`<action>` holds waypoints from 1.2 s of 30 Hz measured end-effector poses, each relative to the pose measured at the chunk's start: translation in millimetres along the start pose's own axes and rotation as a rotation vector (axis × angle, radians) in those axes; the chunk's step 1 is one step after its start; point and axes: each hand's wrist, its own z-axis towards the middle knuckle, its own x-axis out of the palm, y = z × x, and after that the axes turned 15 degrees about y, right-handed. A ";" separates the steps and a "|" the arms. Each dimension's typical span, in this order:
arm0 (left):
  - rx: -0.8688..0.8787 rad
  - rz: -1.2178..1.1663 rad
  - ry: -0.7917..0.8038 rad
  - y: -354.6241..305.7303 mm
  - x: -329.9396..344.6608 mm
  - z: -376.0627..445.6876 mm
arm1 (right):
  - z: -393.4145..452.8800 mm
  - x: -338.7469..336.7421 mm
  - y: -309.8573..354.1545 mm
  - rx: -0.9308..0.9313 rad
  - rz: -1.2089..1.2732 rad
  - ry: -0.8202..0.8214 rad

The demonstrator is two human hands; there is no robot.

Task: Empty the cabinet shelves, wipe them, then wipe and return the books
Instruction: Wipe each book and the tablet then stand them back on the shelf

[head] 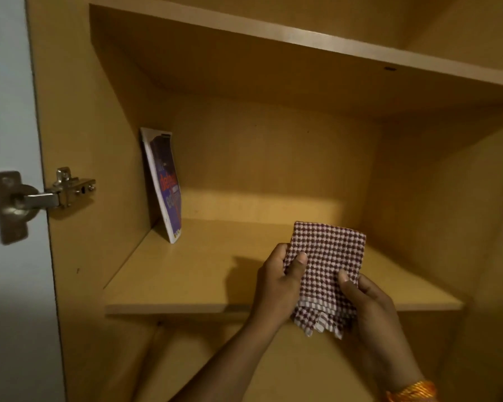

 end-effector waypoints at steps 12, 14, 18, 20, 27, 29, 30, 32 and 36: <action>0.005 0.006 0.345 -22.4 130.5 -80.6 | -165.1 -79.0 13.0 -0.121 -0.102 -0.320; 0.007 0.008 0.397 -24.9 152.6 -96.1 | -193.7 -89.3 13.5 -0.102 -0.109 -0.375; -0.014 0.013 0.516 -30.7 212.5 -143.3 | -272.1 -112.7 17.1 -0.090 -0.112 -0.510; -0.023 -0.013 0.585 -34.7 238.8 -168.5 | -310.3 -122.4 17.3 -0.090 -0.096 -0.587; -0.105 -0.151 0.911 -48.3 324.9 -268.6 | -456.6 -144.7 14.0 -0.129 -0.080 -0.851; -0.100 -0.174 0.997 -55.0 342.7 -295.6 | -492.9 -145.3 12.6 -0.133 -0.098 -0.919; -0.105 -0.189 1.038 -58.4 351.9 -309.5 | -511.8 -145.6 12.3 -0.141 -0.106 -0.950; -0.120 -0.206 1.103 -66.4 367.0 -334.2 | -547.2 -146.3 10.2 -0.146 -0.119 -1.016; -0.122 -0.181 1.183 -78.3 400.9 -383.8 | -611.2 -137.7 8.2 -0.117 -0.160 -1.131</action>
